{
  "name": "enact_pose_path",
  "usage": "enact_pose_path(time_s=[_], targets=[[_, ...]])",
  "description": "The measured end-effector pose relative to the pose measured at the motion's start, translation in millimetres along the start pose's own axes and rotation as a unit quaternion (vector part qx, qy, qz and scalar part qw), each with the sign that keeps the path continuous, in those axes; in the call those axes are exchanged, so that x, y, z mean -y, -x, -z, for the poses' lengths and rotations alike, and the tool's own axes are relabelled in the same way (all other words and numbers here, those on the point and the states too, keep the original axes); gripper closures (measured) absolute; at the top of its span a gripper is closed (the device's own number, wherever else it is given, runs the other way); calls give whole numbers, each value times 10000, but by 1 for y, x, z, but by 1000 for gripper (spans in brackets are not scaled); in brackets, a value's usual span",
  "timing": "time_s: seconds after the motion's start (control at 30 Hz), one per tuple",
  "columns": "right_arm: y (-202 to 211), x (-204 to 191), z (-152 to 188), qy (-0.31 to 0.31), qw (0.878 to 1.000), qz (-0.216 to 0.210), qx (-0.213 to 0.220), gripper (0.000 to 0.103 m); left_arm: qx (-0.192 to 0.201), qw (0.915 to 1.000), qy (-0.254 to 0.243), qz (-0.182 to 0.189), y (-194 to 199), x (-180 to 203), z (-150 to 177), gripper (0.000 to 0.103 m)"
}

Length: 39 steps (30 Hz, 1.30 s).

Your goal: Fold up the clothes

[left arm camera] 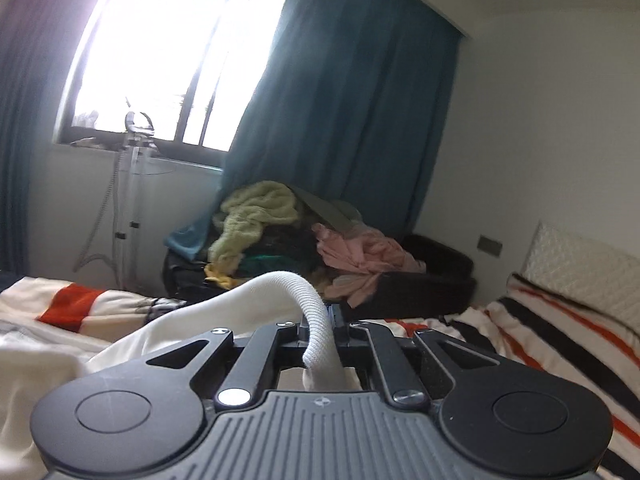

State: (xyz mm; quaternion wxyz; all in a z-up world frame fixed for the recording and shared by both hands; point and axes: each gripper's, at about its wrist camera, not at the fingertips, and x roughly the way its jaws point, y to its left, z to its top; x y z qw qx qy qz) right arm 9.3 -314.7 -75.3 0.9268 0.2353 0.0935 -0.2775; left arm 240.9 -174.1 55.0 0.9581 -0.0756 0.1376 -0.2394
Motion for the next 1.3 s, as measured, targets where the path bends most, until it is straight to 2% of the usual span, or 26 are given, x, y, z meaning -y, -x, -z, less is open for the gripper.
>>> enact_pose_path(time_s=[0.1,0.27,0.3,0.37,0.4,0.43,0.47,0.5,0.53,0.7,0.8,0.9,1.0,1.13,1.3], targets=[[-10,-3,7,87,9998,58,-145,21,-133,9994,-297,-135,-50,20,4,97],[-33,-4,20,175,9990,206,-366,21,-652,9971,-275,-286,-159,39,38,95],[-38,-3,23,179,9987,227,-408,21,-762,9964,-268,-260,-178,39,45,90],[-48,1,30,100,9981,96,-600,22,-958,9938,-388,-400,-207,40,56,68],[-53,3,34,48,9975,8,-704,22,-1002,9934,-375,-418,-211,38,57,47],[-57,3,36,29,9971,-26,-761,22,-1043,9930,-358,-432,-214,36,58,35],[-60,1,38,34,9969,-21,-785,22,-1085,9925,-341,-447,-217,34,60,30],[-63,0,40,40,9967,-16,-808,22,-1070,9928,-394,-359,-214,32,58,20],[-65,-2,42,46,9965,-11,-832,22,-1054,9929,-420,-350,-205,31,53,15],[-58,-11,40,270,9969,-195,-709,22,-985,9931,-528,-356,-156,23,29,14],[-52,-16,38,415,9967,-317,-621,22,-845,9937,-554,-494,-98,12,17,10],[-42,-20,32,538,9962,-454,-516,22,-772,9937,-361,-725,-34,-12,14,7],[-32,-25,27,687,9949,-596,-430,22,-748,9905,-353,-1095,31,-36,22,7],[-21,-32,21,828,9924,-763,-487,22,-824,9887,-136,-1245,117,-53,40,2],[-17,-31,20,724,9885,-851,-1016,22,-836,9903,42,-1112,189,-53,74,1]])
